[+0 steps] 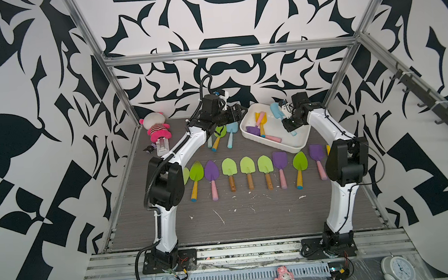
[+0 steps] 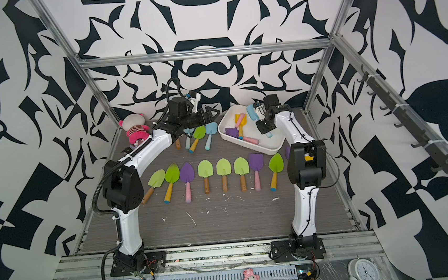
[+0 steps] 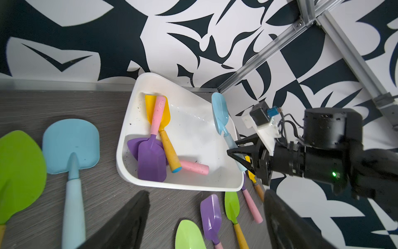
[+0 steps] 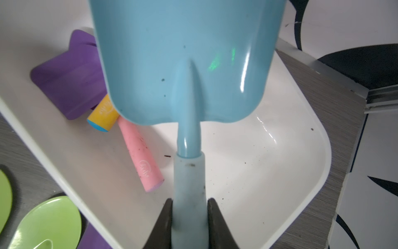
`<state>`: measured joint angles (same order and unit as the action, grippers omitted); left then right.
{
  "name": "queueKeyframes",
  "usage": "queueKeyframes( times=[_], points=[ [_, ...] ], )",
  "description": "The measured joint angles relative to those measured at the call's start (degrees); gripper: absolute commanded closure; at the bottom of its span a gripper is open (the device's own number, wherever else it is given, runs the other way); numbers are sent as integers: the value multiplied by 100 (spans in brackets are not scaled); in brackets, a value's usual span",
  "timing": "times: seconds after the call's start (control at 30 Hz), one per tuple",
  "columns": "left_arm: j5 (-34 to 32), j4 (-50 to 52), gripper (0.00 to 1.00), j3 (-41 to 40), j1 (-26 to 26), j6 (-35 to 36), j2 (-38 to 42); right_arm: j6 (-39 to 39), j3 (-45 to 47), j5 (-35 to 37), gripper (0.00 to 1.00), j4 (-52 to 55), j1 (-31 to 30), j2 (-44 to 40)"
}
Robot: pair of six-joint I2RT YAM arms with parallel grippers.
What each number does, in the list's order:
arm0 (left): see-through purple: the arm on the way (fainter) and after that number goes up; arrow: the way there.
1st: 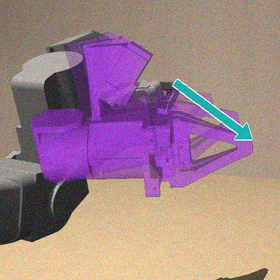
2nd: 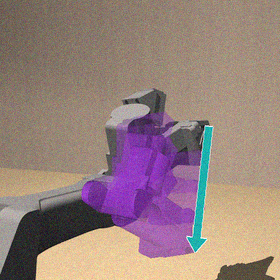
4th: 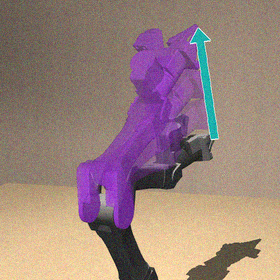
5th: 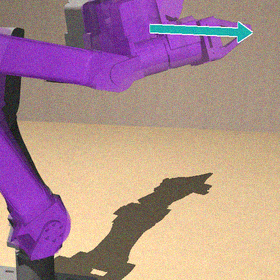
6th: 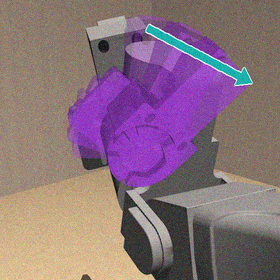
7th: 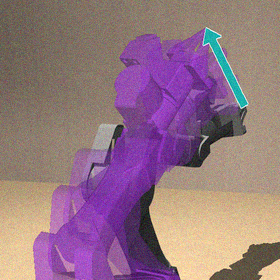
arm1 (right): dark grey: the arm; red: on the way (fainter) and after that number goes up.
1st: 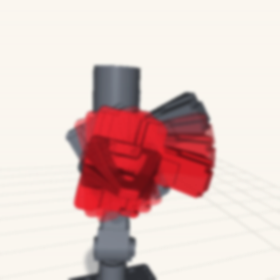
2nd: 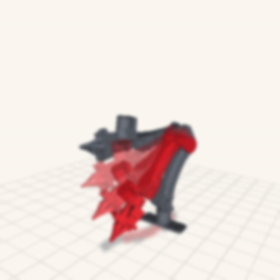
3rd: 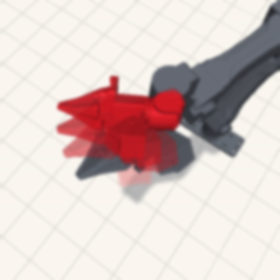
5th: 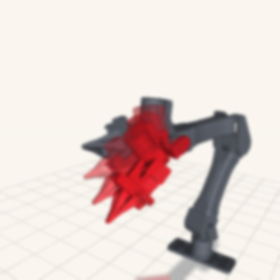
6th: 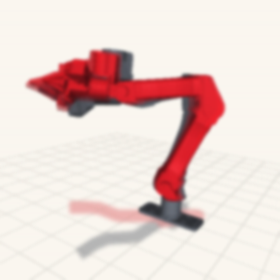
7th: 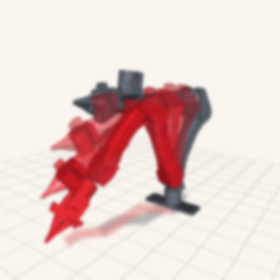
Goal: Take the shovel out of the storage box
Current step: Pick up the shovel from the storage box.
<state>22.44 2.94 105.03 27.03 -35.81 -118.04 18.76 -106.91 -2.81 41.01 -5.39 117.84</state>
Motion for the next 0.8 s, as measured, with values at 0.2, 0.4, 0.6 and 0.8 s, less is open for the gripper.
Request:
queueKeyframes(
  times=[0.2,0.4,0.6,0.8],
  points=[
    [72,-293,14,175,33,-509,-372,-74,24,-74,100,37,-417,-402],
    [98,-457,14,210,70,-682,-442,-146,39,-153,100,98,-861,-737],
    [107,-531,18,210,87,-693,-442,-269,203,-221,100,122,-1198,-887],
    [114,-531,20,177,87,-704,-442,-389,302,-280,100,170,-1270,-903]
  ],
)
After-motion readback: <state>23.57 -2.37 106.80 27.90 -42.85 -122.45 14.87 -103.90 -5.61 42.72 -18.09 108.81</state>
